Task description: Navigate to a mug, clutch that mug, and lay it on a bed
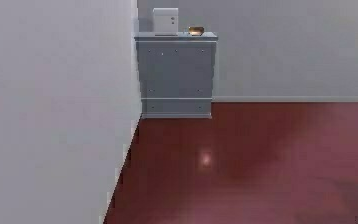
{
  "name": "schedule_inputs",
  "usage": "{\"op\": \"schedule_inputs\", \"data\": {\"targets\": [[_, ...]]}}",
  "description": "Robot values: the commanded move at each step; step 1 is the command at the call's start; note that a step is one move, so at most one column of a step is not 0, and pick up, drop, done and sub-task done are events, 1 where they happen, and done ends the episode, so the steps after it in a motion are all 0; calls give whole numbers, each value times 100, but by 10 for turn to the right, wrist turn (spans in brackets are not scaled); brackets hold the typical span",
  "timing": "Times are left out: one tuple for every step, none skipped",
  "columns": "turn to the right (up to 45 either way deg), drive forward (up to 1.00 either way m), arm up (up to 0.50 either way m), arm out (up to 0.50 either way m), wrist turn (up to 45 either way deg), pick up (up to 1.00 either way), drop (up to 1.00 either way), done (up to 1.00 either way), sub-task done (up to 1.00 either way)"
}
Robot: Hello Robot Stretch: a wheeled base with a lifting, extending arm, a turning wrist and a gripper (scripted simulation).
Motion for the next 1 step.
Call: {"op": "schedule_inputs", "data": {"targets": [[450, 0, 0, 0, 0, 0, 0, 0, 0]]}}
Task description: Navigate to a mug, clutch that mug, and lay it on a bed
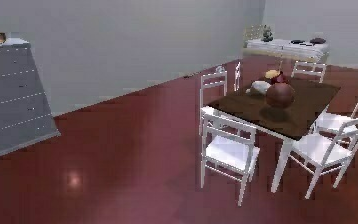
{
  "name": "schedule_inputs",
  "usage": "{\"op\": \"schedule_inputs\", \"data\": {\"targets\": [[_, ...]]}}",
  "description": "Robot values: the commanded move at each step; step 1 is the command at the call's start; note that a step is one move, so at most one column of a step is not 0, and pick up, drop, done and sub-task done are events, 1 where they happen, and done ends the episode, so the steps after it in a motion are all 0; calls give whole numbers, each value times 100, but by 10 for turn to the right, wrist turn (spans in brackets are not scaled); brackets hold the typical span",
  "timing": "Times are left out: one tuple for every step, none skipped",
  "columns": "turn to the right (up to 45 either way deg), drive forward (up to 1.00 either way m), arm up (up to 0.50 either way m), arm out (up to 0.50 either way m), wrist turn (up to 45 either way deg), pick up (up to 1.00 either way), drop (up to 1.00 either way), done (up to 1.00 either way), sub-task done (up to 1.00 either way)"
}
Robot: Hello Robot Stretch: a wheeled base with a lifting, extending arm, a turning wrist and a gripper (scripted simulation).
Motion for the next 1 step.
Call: {"op": "schedule_inputs", "data": {"targets": [[450, 0, 0, 0, 0, 0, 0, 0, 0]]}}
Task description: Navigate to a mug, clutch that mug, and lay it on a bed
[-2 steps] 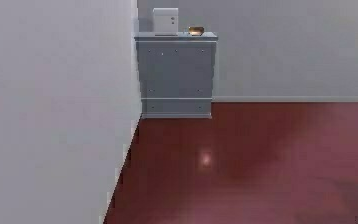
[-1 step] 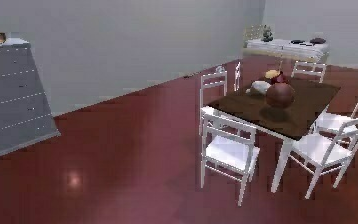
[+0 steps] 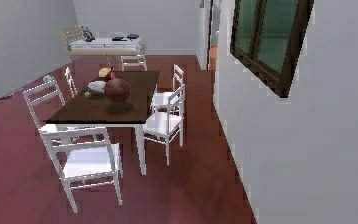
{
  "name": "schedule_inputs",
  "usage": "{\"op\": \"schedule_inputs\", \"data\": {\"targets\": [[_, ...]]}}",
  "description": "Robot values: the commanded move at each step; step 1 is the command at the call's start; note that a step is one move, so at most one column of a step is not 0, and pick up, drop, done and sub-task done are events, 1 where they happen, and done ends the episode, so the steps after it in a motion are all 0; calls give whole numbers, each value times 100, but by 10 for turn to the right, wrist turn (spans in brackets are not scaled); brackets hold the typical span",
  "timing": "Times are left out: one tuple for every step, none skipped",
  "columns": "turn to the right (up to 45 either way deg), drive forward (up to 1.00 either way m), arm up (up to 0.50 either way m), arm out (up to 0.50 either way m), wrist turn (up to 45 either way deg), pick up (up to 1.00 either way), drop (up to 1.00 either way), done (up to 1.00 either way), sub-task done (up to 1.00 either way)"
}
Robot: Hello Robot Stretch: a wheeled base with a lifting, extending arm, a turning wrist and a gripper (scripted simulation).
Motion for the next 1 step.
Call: {"op": "schedule_inputs", "data": {"targets": [[0, 5, 0, 0, 0, 0, 0, 0, 0]]}}
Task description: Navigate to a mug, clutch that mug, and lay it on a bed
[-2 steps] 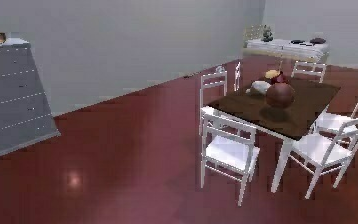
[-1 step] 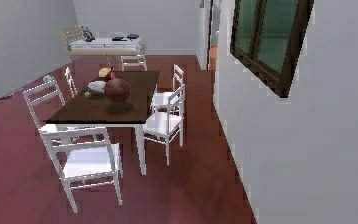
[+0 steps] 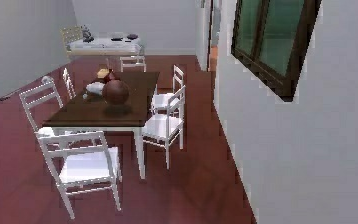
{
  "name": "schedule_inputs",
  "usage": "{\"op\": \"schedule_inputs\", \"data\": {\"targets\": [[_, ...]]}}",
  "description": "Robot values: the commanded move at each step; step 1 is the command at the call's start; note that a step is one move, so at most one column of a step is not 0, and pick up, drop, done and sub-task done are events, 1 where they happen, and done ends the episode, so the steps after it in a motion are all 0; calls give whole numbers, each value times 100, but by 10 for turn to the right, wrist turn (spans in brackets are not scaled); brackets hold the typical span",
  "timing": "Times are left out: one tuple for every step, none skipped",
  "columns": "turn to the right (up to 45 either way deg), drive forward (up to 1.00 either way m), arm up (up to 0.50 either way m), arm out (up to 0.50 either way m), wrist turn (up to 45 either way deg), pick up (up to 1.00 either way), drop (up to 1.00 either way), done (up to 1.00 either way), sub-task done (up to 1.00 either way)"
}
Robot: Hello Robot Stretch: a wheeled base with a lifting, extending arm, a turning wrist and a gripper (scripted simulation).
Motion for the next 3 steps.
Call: {"op": "schedule_inputs", "data": {"targets": [[-450, 0, 0, 0, 0, 0, 0, 0, 0], [-180, 0, 0, 0, 0, 0, 0, 0, 0], [0, 100, 0, 0, 0, 0, 0, 0, 0]]}}
